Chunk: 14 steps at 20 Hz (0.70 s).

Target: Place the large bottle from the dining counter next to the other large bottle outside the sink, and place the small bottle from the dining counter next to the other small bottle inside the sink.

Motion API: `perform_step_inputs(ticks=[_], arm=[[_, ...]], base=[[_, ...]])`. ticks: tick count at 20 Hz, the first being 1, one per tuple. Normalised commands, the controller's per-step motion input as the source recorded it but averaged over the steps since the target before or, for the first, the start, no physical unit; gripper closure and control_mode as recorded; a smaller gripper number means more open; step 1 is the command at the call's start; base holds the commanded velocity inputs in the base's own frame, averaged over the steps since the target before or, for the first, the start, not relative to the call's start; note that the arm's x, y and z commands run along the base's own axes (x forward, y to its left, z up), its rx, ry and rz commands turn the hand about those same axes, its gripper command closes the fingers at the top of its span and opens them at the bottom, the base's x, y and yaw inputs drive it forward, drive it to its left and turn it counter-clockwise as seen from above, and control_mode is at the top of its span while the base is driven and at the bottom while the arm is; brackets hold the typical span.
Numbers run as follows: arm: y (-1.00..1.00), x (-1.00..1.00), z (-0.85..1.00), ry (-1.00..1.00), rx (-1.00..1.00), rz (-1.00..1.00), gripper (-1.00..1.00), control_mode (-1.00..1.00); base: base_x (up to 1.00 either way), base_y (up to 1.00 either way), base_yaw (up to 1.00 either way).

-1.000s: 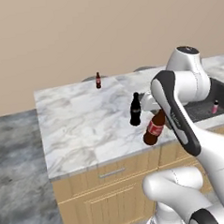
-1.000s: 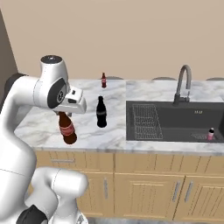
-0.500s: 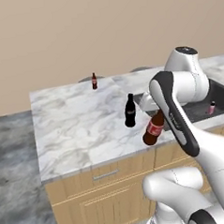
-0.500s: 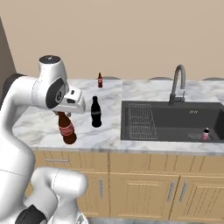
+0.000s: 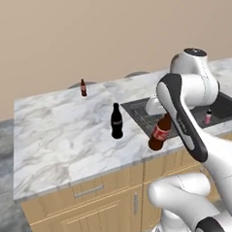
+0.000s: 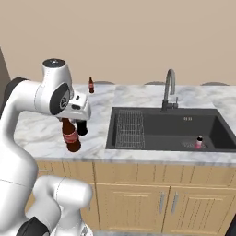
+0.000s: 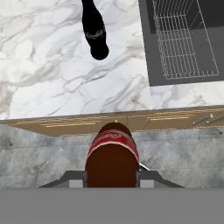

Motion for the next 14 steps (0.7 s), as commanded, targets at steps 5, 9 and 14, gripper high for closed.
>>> perform_step_inputs(ticks=[5, 9, 14], arm=[[0.0, 0.0, 0.0, 0.0, 0.0, 0.0, 1.0, 1.0], [0.0, 0.0, 0.0, 0.0, 0.0, 0.0, 1.0, 1.0], [0.0, 0.0, 0.0, 0.0, 0.0, 0.0, 1.0, 1.0]], base=[[0.21, 0.08, 0.0], [0.0, 0.17, 0.0], [0.0, 0.0, 0.0]])
